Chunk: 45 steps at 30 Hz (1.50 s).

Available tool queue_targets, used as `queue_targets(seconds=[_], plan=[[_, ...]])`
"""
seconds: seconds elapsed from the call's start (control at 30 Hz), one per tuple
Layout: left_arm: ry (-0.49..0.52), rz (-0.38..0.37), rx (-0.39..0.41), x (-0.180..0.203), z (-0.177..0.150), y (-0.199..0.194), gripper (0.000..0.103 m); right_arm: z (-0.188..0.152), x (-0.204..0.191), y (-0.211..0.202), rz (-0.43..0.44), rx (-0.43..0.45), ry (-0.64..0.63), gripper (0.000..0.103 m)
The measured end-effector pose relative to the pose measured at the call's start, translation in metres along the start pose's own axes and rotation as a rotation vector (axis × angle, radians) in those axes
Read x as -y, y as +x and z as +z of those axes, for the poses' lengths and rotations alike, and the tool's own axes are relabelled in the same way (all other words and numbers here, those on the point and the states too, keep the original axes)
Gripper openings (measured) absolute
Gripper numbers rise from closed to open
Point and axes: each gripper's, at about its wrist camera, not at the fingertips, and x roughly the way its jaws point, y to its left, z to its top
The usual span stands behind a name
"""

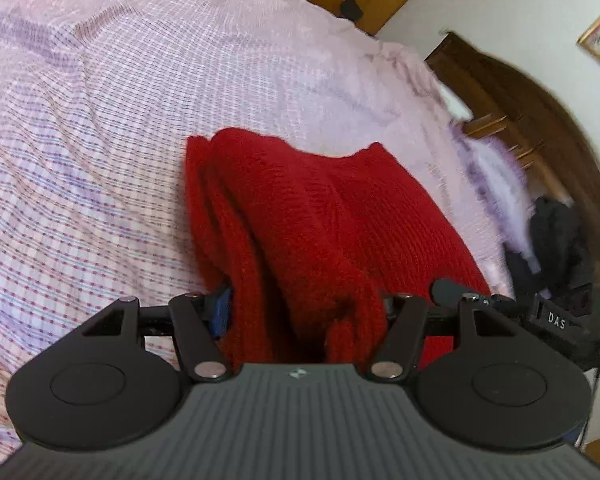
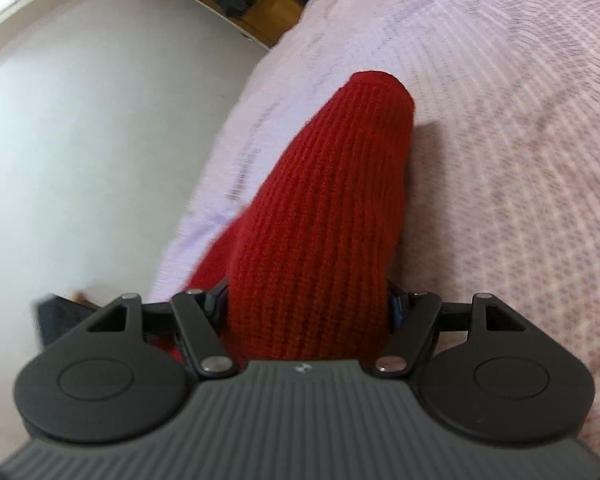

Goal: Fold small clothes
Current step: 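Open both grippers and release the folded bundle onto the bed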

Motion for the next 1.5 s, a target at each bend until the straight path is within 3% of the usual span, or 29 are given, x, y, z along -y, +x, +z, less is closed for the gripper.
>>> queue_targets(seconds=[0.1,0.27,0.6,0.83,0.93,1.03,1.23,1.5], plan=[[0.053,0.055,-0.006,0.005,-0.005,0.004,0.068,-0.013,0.01,0.008,-0.048,-0.004,0.002,0.072],[0.095,0.09,0.006,0.009,-0.004,0.009,0.068,-0.024,0.01,0.005,-0.055,0.036,-0.002,0.072],[0.085,0.096,0.034,0.007,-0.006,-0.004,0.068,-0.039,-0.023,0.002,-0.15,0.084,-0.147,0.074],[0.186,0.13,0.065,0.023,-0.008,-0.014,0.068,-0.037,-0.053,-0.024,-0.264,0.177,-0.298,0.074],[0.261,0.2,0.086,0.036,-0.013,-0.013,0.068,-0.038,-0.062,-0.019,-0.294,0.162,-0.364,0.073],[0.331,0.277,0.122,0.042,-0.017,-0.006,0.068,-0.041,-0.062,-0.007,-0.29,0.141,-0.331,0.074],[0.197,0.231,0.092,0.014,-0.011,0.01,0.07,-0.046,-0.068,0.018,-0.365,0.136,-0.419,0.074],[0.172,0.175,0.127,0.03,-0.006,-0.018,0.067,-0.044,-0.069,-0.011,-0.313,0.199,-0.38,0.074]])
